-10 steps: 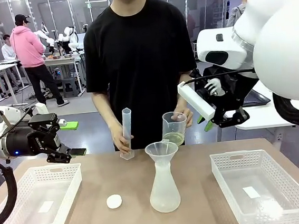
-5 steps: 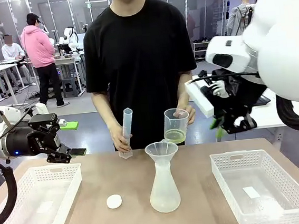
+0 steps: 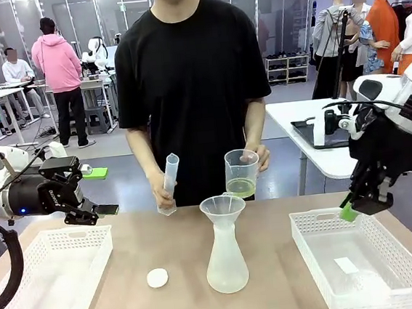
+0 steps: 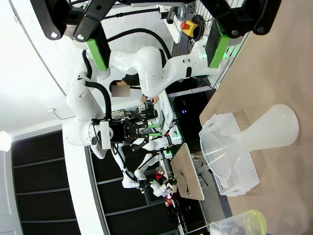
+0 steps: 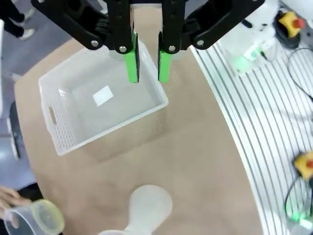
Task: Prepare the solutions needed for the experiment.
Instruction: Once the solution is in the Big flask , pick up the Plastic Funnel and place it back into the right Organizing basket.
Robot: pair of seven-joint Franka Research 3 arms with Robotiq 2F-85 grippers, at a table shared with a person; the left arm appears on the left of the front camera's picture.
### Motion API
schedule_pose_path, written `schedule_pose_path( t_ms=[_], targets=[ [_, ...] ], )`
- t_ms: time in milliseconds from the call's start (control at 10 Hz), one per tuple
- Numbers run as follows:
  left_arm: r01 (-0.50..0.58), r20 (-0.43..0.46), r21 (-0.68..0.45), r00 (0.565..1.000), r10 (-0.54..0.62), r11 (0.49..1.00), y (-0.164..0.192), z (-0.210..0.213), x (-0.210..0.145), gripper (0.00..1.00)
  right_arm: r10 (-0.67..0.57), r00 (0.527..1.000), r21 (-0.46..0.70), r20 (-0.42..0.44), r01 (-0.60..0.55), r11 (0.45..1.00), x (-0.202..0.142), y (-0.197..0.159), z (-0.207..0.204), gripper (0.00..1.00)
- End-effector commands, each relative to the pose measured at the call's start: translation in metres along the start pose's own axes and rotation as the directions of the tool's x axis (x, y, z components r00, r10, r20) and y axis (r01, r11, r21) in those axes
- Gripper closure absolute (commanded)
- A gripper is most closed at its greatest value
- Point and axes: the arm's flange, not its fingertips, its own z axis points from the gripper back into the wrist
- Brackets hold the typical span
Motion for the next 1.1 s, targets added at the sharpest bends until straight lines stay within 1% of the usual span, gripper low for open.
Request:
schedule_pose_path(
  t_ms=[0, 100, 200, 300, 400, 500, 600, 700, 800, 900, 1000],
  targets=[
    [0.000, 0.000, -0.016, 1.000, 0.000, 1.000, -0.002, -0.001, 0.000, 0.00, 0.148, 0.988, -0.012, -0.052, -0.149, 0.989, 0.004, -0.001, -0.011, 0.77],
    [0.000, 0.000, -0.016, 1.000, 0.000, 1.000, -0.002, -0.001, 0.000, 0.00, 0.148, 0.988, -0.012, -0.052, -0.149, 0.989, 0.004, -0.001, -0.011, 0.77],
    [0.000, 0.000, -0.016, 1.000, 0.000, 1.000, -0.002, -0.001, 0.000, 0.00, 0.046, 0.999, -0.005, -0.022, -0.046, 0.999, 0.003, 0.002, -0.003, 0.77],
    [0.000, 0.000, -0.016, 1.000, 0.000, 1.000, -0.002, -0.001, 0.000, 0.00, -0.169, 0.985, 0.027, 0.042, 0.168, 0.985, 0.000, -0.010, -0.015, 0.77],
    [0.000, 0.000, -0.016, 1.000, 0.000, 1.000, -0.002, -0.001, 0.000, 0.00, -0.393, 0.913, 0.089, 0.111, 0.385, 0.919, -0.013, -0.017, -0.026, 0.77],
    [0.000, 0.000, -0.016, 1.000, 0.000, 1.000, -0.002, -0.001, 0.000, 0.00, -0.546, 0.823, 0.142, 0.155, 0.528, 0.837, -0.026, -0.019, -0.036, 0.77],
    [0.000, 0.000, -0.016, 1.000, 0.000, 1.000, -0.002, -0.001, 0.000, 0.00, -0.676, 0.716, 0.223, 0.177, 0.639, 0.736, -0.038, -0.020, -0.047, 0.77],
    [0.000, 0.000, -0.016, 1.000, 0.000, 1.000, -0.002, -0.001, 0.000, 0.00, -0.745, 0.634, 0.296, 0.210, 0.685, 0.666, -0.050, -0.020, -0.054, 0.77],
    [0.000, 0.000, -0.016, 1.000, 0.000, 1.000, -0.002, -0.001, 0.000, 0.00, -0.821, 0.500, 0.418, 0.275, 0.707, 0.570, -0.061, -0.020, -0.060, 0.77],
    [0.000, 0.000, -0.016, 1.000, 0.000, 1.000, -0.002, -0.001, 0.000, 0.00, -0.876, 0.390, 0.526, 0.284, 0.700, 0.482, -0.072, -0.017, -0.068, 0.77],
    [0.000, 0.000, -0.016, 1.000, 0.000, 1.000, -0.002, -0.001, 0.000, 0.00, -0.910, 0.311, 0.613, 0.275, 0.672, 0.415, -0.082, -0.014, -0.078, 0.77]
  ],
)
